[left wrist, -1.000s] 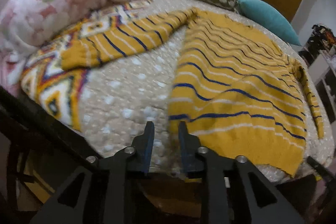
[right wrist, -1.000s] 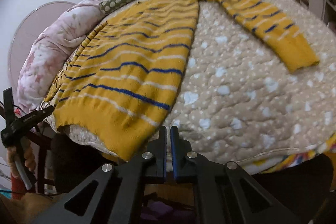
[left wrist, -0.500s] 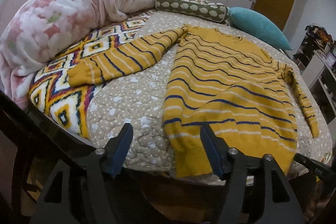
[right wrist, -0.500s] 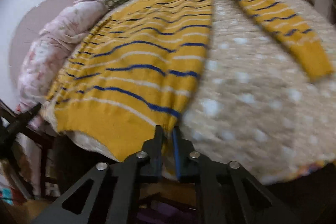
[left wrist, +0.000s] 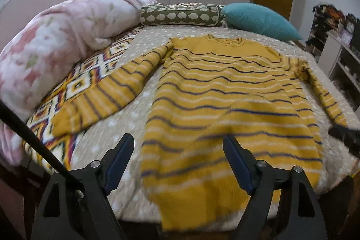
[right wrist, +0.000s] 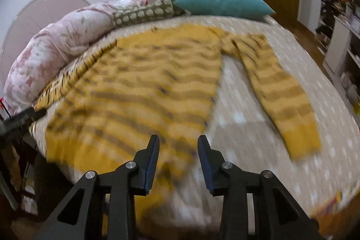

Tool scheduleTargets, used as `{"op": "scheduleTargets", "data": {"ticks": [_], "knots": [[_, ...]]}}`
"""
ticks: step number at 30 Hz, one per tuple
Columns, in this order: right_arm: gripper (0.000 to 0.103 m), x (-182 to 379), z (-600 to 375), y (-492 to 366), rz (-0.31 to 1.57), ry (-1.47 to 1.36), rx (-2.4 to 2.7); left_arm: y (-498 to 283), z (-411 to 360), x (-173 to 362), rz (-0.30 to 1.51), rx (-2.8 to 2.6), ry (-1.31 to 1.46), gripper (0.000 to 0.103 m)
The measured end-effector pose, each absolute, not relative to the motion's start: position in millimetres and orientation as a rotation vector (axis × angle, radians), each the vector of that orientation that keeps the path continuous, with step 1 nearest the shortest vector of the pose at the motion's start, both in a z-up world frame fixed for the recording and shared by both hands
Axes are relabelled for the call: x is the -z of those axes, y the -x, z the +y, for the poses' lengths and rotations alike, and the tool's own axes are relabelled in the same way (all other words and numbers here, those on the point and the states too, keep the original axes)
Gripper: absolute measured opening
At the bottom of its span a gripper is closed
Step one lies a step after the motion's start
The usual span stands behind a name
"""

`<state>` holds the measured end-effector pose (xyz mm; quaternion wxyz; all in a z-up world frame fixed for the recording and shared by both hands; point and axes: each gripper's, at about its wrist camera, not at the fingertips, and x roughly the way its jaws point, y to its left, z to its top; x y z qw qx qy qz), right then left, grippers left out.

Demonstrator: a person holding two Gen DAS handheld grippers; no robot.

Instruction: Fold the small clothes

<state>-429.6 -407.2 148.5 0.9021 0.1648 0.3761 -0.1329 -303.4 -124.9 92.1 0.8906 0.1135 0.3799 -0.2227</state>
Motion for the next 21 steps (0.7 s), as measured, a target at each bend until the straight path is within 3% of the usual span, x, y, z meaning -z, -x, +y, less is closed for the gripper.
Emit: {"op": "scheduleTargets", "data": {"ticks": [8,12,16,18,20,21], "knots": [[0.039,-114,-442,314,0.844,-0.414,0.301,248,-159,-32,0.951,0.406,-0.232,0.081],[0.044,-98,-452,305,0.846,-0.431,0.337,252,-164,-16,0.923,0.403,-0.276,0.092],[0.064,-95,-445,300,0.842,-0.412,0.338,257,-169,-11,0.887,0.381,-0.306,0.098],[0.078,-94,-440,295,0.850,-0.389,0.332,256,-168,-10,0.899,0.370,-0.274,0.100],[0.099,-93,-433,287,0.875,-0.356,0.300,253,-169,-9,0.907,0.368,-0.272,0.101],[0.103,-92,-429,282,0.896,-0.338,0.283,253,-170,-9,0.911,0.367,-0.278,0.101]]}}
